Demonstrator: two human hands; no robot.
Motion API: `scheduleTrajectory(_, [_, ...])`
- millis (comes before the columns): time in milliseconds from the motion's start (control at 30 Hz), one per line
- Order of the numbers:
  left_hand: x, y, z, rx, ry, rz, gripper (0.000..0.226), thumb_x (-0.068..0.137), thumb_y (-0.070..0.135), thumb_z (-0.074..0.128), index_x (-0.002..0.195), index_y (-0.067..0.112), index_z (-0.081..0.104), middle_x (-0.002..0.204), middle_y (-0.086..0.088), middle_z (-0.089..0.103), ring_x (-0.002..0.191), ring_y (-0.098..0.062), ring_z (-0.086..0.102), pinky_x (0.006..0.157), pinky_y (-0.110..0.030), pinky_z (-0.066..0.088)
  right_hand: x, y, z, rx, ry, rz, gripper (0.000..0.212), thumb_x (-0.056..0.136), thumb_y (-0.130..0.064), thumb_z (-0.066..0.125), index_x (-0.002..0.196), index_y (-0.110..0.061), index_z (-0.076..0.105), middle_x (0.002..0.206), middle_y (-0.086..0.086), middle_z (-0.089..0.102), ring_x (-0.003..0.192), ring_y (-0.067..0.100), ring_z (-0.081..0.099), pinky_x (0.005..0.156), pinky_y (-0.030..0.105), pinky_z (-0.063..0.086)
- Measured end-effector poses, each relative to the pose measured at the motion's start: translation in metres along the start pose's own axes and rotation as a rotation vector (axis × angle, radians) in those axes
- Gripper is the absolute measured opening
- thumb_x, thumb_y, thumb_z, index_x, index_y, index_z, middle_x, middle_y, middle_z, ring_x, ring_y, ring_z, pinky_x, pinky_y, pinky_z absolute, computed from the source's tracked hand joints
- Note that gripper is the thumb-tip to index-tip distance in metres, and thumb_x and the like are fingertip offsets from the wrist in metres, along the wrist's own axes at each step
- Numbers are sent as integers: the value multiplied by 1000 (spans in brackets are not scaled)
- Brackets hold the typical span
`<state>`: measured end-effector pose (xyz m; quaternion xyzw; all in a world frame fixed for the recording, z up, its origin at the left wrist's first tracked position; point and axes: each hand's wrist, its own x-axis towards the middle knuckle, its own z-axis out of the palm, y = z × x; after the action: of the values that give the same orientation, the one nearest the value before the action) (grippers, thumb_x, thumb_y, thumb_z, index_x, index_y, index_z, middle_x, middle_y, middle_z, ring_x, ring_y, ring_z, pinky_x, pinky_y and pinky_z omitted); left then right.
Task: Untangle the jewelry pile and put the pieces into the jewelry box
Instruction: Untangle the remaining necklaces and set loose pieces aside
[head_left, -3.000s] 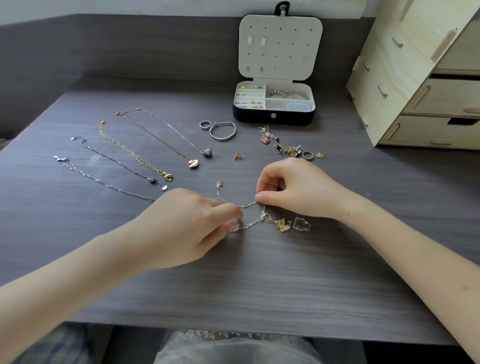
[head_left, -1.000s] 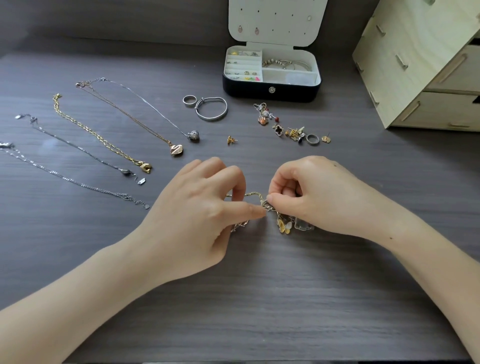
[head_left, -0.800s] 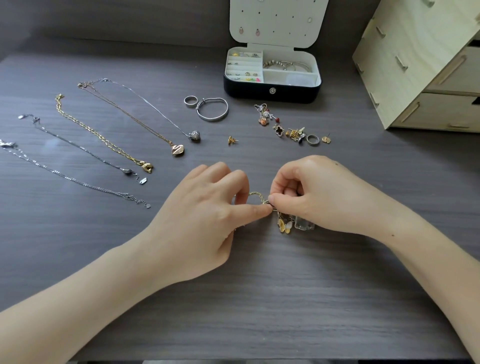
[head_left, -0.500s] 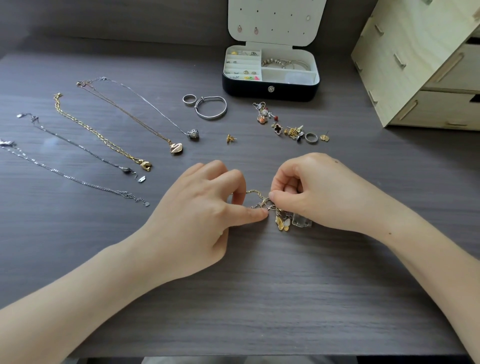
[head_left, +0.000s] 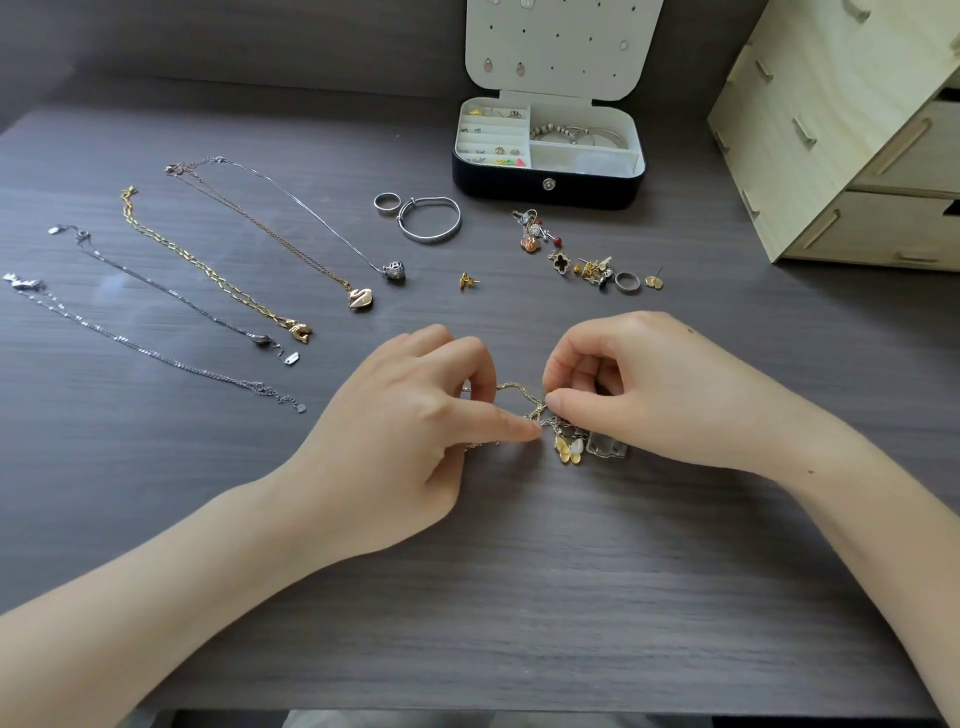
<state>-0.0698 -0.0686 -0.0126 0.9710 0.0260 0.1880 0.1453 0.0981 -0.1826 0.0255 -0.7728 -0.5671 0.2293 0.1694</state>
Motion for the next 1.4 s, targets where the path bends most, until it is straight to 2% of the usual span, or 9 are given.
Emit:
scheduleTrajectory(100, [1, 1, -2, 2, 28, -20, 47, 66, -6, 59, 94, 27, 76, 80, -2, 56, 66, -22, 45, 57, -30, 36, 1, 0, 0, -3, -11, -29, 5, 83, -27, 64, 78, -26, 65, 64, -11, 60, 59, -4, 51, 54, 13, 36])
scheduleTrajectory(267, [2, 0, 2, 42, -16, 9, 53, 70, 2, 37, 99, 26, 74, 81, -4, 55, 66, -22, 43, 55, -34, 39, 4, -2, 0, -101, -30, -47, 7, 83, -28, 62, 76, -27, 63, 63, -12, 57, 63, -5, 51, 54, 15, 34])
scheduleTrajectory(400, [2, 1, 1, 37, -13, 2, 53, 64, -4, 43, 94, 26, 75, 81, -3, 55, 66, -22, 44, 56, -31, 36, 4, -3, 2, -135, -43, -25, 11, 86, -28, 58, 75, -27, 60, 62, -12, 56, 65, -9, 49, 56, 17, 34])
scheduleTrajectory(633, [2, 2, -1, -50, -30, -24, 54, 67, 4, 33, 89, 28, 75, 81, 2, 55, 68, -16, 40, 60, -27, 32, 2, -5, 5, -102, 22, 77, 13, 87, -27, 56, 75, -25, 58, 60, -12, 55, 60, 2, 49, 58, 19, 38])
scheduleTrajectory(833, [3, 4, -1, -86, -28, -31, 55, 68, 4, 30, 90, 27, 76, 80, 2, 56, 69, -13, 36, 61, -23, 29, 2, -11, 15, -99, 145, 180, 12, 86, -27, 55, 75, -23, 59, 63, -9, 54, 70, 12, 53, 66, 28, 43])
scheduleTrajectory(967, [3, 4, -1, -93, -20, -46, 51, 69, 0, 37, 89, 27, 76, 80, 4, 57, 68, -14, 39, 61, -21, 28, 1, -10, 17, -55, 172, 185, 13, 85, -26, 55, 73, -24, 58, 60, -10, 56, 63, 7, 52, 58, 25, 39])
scheduleTrajectory(1167, [5, 10, -6, -264, 104, -282, 23, 69, 18, 48, 72, 23, 71, 74, 12, 58, 70, -13, 53, 64, -27, 41, 0, -2, 6, 304, 106, 133, 14, 86, -22, 61, 72, -19, 63, 54, -15, 59, 50, -2, 50, 51, 11, 36])
scheduleTrajectory(1300, [11, 14, -4, -234, 128, -436, 15, 70, 39, 52, 62, 32, 62, 67, 9, 52, 66, -8, 48, 61, -19, 35, 0, -3, 5, 364, 84, 114, 14, 86, -20, 62, 73, -19, 64, 60, -9, 63, 53, -2, 52, 54, 13, 41])
scheduleTrajectory(1400, [17, 19, 0, -141, 120, -489, 14, 68, 43, 59, 62, 31, 64, 65, 10, 47, 63, -6, 44, 57, -15, 31, -1, -3, 4, 387, 68, 118, 13, 87, -20, 62, 74, -19, 64, 63, -6, 66, 56, 0, 55, 56, 16, 44])
